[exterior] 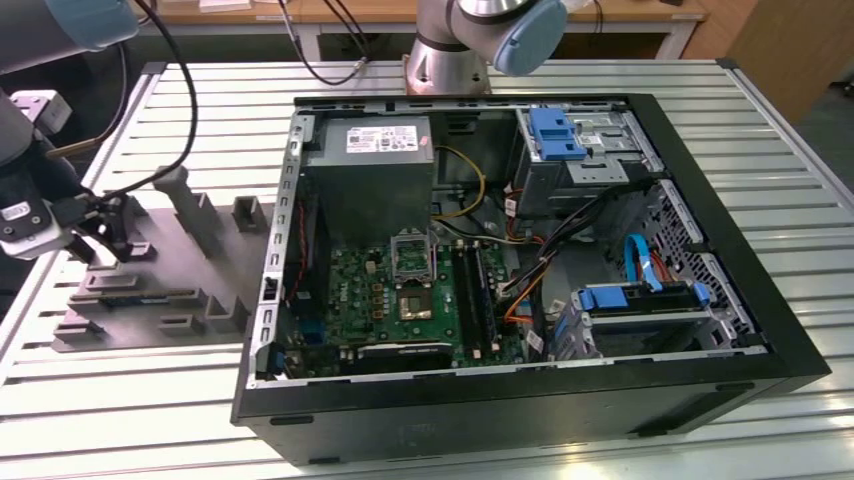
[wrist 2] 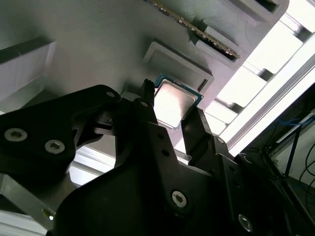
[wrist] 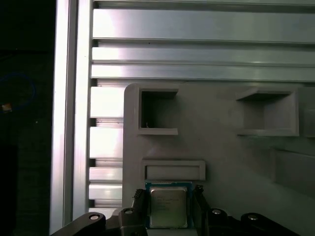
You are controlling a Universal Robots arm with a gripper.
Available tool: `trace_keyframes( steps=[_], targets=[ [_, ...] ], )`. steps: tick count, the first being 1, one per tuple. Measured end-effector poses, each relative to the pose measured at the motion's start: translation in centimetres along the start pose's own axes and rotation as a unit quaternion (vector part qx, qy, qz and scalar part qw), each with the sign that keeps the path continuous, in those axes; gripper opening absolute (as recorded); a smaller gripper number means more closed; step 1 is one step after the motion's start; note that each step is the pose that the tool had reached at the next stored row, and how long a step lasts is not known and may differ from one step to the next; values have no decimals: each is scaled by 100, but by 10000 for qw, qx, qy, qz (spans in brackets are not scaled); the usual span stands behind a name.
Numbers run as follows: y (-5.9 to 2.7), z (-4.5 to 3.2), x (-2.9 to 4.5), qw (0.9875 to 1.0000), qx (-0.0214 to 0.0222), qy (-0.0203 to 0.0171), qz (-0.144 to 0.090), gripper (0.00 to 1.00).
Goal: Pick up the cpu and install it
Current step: 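Pick up the cpu and move it towards the insertion slot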
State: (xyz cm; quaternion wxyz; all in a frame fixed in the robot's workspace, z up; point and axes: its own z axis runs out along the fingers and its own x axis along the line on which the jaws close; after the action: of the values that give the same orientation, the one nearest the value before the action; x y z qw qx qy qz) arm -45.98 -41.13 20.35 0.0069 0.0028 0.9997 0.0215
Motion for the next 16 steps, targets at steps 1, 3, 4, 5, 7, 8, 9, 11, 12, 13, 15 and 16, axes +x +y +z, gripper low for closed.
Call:
trace_keyframes(
  steps=[1, 3, 4, 5, 7, 8, 9, 11, 12, 13, 15, 16],
  targets=[
    [0, -6, 0, 10000, 0, 0, 0, 47],
    [1, -21, 0, 10000, 0, 0, 0, 47],
    [1, -29, 0, 10000, 0, 0, 0, 47],
    [2, -37, 0, 10000, 0, 0, 0, 47],
    [3, -59, -1, 10000, 0, 0, 0, 47],
    [3, -72, -1, 10000, 0, 0, 0, 47],
    [4, -85, -1, 10000, 0, 0, 0, 47],
    [5, -111, -2, 10000, 0, 0, 0, 47],
    [5, -122, -2, 10000, 0, 0, 0, 47],
    [6, -127, -2, 10000, 0, 0, 0, 47],
    [6, -127, -2, 10000, -1, -2, 0, 47],
    [6, -142, -2, 10000, 0, -1, 0, 47]
  ],
)
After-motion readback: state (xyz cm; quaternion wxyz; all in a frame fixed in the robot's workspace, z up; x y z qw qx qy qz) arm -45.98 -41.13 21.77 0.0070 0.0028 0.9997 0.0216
